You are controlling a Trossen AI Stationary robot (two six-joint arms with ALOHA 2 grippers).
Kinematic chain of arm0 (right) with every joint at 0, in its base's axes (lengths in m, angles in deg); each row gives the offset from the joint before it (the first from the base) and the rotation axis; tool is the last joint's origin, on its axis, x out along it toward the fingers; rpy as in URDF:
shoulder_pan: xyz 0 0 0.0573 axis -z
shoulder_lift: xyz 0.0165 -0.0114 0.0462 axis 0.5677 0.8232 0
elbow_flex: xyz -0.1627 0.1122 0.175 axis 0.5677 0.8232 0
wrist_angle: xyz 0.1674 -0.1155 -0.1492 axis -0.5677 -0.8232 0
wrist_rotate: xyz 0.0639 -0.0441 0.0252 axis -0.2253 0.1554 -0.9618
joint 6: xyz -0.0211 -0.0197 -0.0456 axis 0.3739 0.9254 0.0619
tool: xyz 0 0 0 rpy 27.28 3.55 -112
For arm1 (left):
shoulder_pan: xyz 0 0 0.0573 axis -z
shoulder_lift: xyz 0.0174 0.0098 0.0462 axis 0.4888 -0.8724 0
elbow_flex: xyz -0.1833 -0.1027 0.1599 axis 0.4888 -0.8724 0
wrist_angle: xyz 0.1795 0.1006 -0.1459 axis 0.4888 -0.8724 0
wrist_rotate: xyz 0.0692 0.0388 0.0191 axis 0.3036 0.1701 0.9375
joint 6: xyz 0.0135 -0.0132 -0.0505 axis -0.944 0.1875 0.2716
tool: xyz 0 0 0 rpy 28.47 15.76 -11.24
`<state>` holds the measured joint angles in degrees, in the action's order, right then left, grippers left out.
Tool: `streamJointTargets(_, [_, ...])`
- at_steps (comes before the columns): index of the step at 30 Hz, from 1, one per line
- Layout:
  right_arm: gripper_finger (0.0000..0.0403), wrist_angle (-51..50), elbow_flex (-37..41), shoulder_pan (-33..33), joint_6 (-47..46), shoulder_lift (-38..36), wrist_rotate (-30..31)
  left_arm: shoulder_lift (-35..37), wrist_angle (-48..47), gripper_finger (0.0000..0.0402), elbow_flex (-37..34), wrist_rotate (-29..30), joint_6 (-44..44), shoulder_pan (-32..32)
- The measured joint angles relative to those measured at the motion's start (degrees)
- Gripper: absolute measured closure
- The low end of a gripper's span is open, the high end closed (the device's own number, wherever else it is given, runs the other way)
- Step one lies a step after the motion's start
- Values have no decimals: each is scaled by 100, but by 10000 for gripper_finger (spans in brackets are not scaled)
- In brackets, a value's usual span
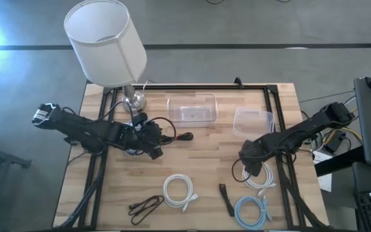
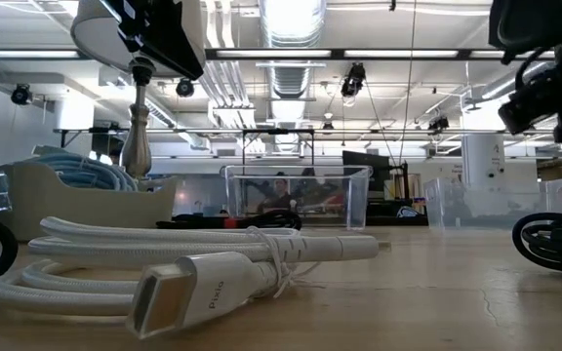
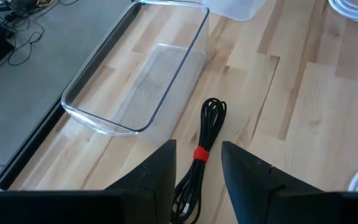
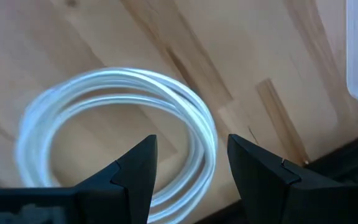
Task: Pick & Place USB Port
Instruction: Put the right white USB cable into the right transparent bin
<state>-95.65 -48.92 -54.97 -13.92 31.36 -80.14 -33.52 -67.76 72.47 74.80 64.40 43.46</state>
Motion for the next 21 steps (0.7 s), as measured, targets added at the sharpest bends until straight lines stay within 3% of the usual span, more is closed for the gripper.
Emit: streamJointTargets(21, [215,1166,959,0,-305,4,99,0,2,273,-3,114,-4,-22])
